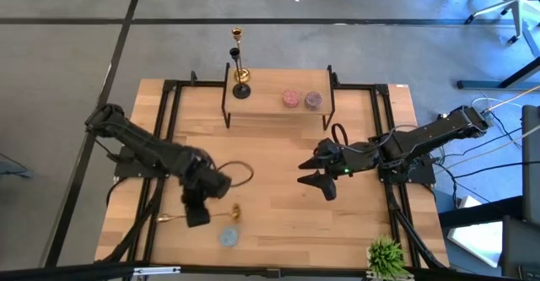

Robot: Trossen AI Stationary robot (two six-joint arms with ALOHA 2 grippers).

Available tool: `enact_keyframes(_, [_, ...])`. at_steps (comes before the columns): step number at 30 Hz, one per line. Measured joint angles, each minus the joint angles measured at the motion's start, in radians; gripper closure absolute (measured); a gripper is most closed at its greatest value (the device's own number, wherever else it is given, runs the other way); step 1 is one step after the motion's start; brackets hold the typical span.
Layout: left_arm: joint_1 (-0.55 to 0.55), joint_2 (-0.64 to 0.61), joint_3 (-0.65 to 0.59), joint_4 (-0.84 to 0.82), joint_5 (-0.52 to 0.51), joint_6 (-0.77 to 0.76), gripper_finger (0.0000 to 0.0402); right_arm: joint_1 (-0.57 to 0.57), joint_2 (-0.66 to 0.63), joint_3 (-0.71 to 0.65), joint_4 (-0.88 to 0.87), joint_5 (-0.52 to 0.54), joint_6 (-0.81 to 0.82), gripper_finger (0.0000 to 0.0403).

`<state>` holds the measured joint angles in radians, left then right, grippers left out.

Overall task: Pick & Place candle stick holders
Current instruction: Put the gold brass candlestick on the shelf

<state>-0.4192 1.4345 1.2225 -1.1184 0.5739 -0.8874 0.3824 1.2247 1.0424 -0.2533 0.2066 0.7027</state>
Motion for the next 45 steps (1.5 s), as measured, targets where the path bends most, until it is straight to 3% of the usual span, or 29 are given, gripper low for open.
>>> enact_keyframes(11, [0.216,0.033,0.061,0.393,-0.061,0.079,0.0392,0.012,0.0,0.0,0.205,-0.007,-0.196,0.0153])
enact_keyframes(20, [0.282,0.212,0.108,0.628,0.025,0.121,0.0392,-0.017,0.037,0.0,0.183,-0.167,-0.184,0.0153])
enact_keyframes(27, [0.284,0.354,0.286,0.559,0.034,0.196,0.0392,-0.029,0.097,0.0,0.119,-0.324,-0.138,0.0154])
enact_keyframes(33, [0.292,0.385,0.389,0.508,-0.016,0.241,0.0392,-0.028,0.128,0.0,0.003,-0.441,-0.114,0.0154])
enact_keyframes(39, [0.303,0.385,0.436,0.484,-0.035,0.259,0.0392,-0.027,0.133,0.0,-0.038,-0.466,-0.112,0.016])
enact_keyframes(45, [0.304,0.385,0.445,0.478,-0.052,0.274,0.0393,-0.028,0.133,0.0,-0.035,-0.465,-0.109,0.0206])
